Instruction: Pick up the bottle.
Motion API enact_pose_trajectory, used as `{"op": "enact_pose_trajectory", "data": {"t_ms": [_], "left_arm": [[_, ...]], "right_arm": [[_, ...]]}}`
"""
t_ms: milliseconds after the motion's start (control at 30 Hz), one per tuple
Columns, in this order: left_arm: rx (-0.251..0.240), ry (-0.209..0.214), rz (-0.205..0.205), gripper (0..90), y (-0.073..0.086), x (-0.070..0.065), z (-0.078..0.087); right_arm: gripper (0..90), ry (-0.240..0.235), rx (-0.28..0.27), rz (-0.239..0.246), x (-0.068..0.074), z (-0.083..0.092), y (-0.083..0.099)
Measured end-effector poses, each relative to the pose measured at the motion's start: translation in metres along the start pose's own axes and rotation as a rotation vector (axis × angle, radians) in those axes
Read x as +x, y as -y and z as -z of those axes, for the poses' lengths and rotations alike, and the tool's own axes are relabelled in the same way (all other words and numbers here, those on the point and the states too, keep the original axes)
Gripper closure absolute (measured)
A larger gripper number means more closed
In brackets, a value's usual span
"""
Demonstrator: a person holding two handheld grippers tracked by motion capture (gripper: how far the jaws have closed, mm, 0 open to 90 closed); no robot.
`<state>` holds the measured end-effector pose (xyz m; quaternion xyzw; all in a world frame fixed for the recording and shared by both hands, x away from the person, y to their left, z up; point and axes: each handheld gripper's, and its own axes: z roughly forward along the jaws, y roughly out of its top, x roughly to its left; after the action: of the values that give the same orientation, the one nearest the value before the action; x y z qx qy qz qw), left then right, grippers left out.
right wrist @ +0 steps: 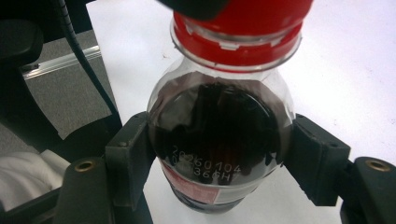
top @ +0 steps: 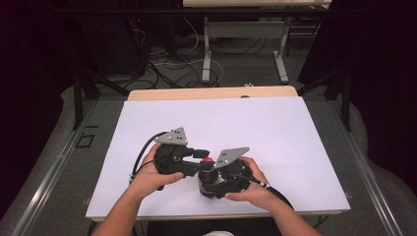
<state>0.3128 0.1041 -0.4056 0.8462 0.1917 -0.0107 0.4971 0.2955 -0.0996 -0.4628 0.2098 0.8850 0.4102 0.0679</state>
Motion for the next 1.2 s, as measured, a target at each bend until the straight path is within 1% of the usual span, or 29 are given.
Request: {"op": "enact_pose_trajectory", "data": {"t_ms": [167, 267, 333, 367, 400, 433, 467, 500, 567, 600, 633, 700, 733, 767, 800, 833, 867, 900, 933, 967, 1000, 1033, 1067, 1100, 1167, 1200], "left_arm": [[0.0, -0.003, 0.001, 60.7, -0.001, 0.0, -0.001], [-0.009, -0.029, 0.018, 60.9, 0.0, -0.002, -0.001], [-0.025, -0.073, 0.035, 61.1, 0.0, -0.006, -0.003], [-0.03, -0.104, 0.059, 61.1, 0.0, -0.01, -0.003], [-0.031, -0.135, 0.062, 61.2, -0.001, -0.013, -0.005], [-0.025, -0.167, 0.067, 61.2, -0.001, -0.017, -0.005], [-0.04, -0.209, 0.081, 61.2, -0.001, -0.02, -0.008], [-0.037, -0.241, 0.09, 61.3, -0.002, -0.023, -0.009], [-0.046, -0.289, 0.111, 61.3, -0.003, -0.029, -0.012], [-0.041, -0.302, 0.124, 61.4, -0.004, -0.03, -0.012], [-0.048, -0.32, 0.137, 61.4, -0.004, -0.032, -0.014], [-0.041, -0.346, 0.152, 61.6, -0.005, -0.034, -0.015], [-0.045, -0.355, 0.158, 61.6, -0.005, -0.034, -0.016], [-0.037, -0.362, 0.165, 61.6, -0.005, -0.035, -0.017], [-0.036, -0.362, 0.176, 61.5, -0.006, -0.034, -0.017], [-0.044, -0.349, 0.183, 61.5, -0.006, -0.033, -0.017], [-0.046, -0.334, 0.18, 61.3, -0.006, -0.031, -0.016], [-0.052, -0.31, 0.186, 61.0, -0.005, -0.029, -0.016], [-0.062, -0.3, 0.174, 59.9, -0.005, -0.027, -0.014], [-0.068, -0.292, 0.171, 57.9, -0.005, -0.026, -0.012], [-0.068, -0.276, 0.163, 57.3, -0.005, -0.025, -0.01], [-0.064, -0.262, 0.158, 56.8, -0.004, -0.024, -0.008], [-0.072, -0.255, 0.148, 55.2, -0.004, -0.023, -0.007], [-0.067, -0.237, 0.14, 53.7, -0.004, -0.022, -0.004], [-0.064, -0.21, 0.129, 52.9, -0.003, -0.019, 0.0], [-0.071, -0.198, 0.125, 51.9, -0.002, -0.018, 0.002]], "right_arm": [[29.7, 0.006, -0.007, 0.001, 0.0, 0.0, 0.0], [29.7, 0.011, -0.005, -0.007, -0.001, 0.0, 0.0], [29.7, 0.024, -0.011, -0.011, -0.002, 0.0, 0.0], [29.7, 0.024, -0.011, -0.011, -0.002, 0.0, 0.0], [29.7, 0.031, -0.002, -0.018, -0.002, 0.001, 0.0], [29.7, 0.046, -0.009, -0.016, -0.002, 0.001, 0.0], [29.7, 0.051, 0.0, -0.019, -0.002, 0.001, 0.0], [29.8, 0.062, -0.008, -0.023, -0.002, 0.0, 0.001], [29.7, 0.067, -0.007, -0.024, -0.002, 0.0, 0.001], [29.7, 0.073, -0.008, -0.025, -0.003, 0.0, 0.001], [29.8, 0.081, -0.009, -0.029, -0.003, 0.0, 0.001], [29.7, 0.094, -0.006, -0.021, -0.003, 0.0, 0.001], [29.7, 0.102, -0.005, -0.02, -0.002, 0.0, 0.001], [29.7, 0.108, 0.002, -0.019, -0.002, 0.0, 0.001], [29.7, 0.119, 0.001, -0.017, -0.002, 0.0, 0.001], [29.7, 0.124, 0.003, -0.016, -0.002, -0.001, 0.001], [29.7, 0.126, 0.002, -0.014, -0.003, -0.001, 0.002], [29.7, 0.114, 0.006, -0.019, -0.003, 0.0, 0.002], [29.7, 0.109, -0.004, -0.023, -0.003, 0.0, 0.002], [29.7, 0.101, -0.01, -0.023, -0.004, 0.001, 0.002], [29.7, 0.089, -0.008, -0.011, -0.005, 0.001, 0.001], [29.7, 0.087, -0.014, -0.018, -0.005, 0.001, 0.001], [29.7, 0.087, -0.015, -0.029, -0.004, 0.002, 0.001], [29.7, 0.075, -0.011, -0.03, -0.005, 0.002, 0.002], [29.7, 0.07, -0.009, -0.029, -0.005, 0.002, 0.002], [29.7, 0.073, -0.01, -0.027, -0.005, 0.001, 0.002]]}}
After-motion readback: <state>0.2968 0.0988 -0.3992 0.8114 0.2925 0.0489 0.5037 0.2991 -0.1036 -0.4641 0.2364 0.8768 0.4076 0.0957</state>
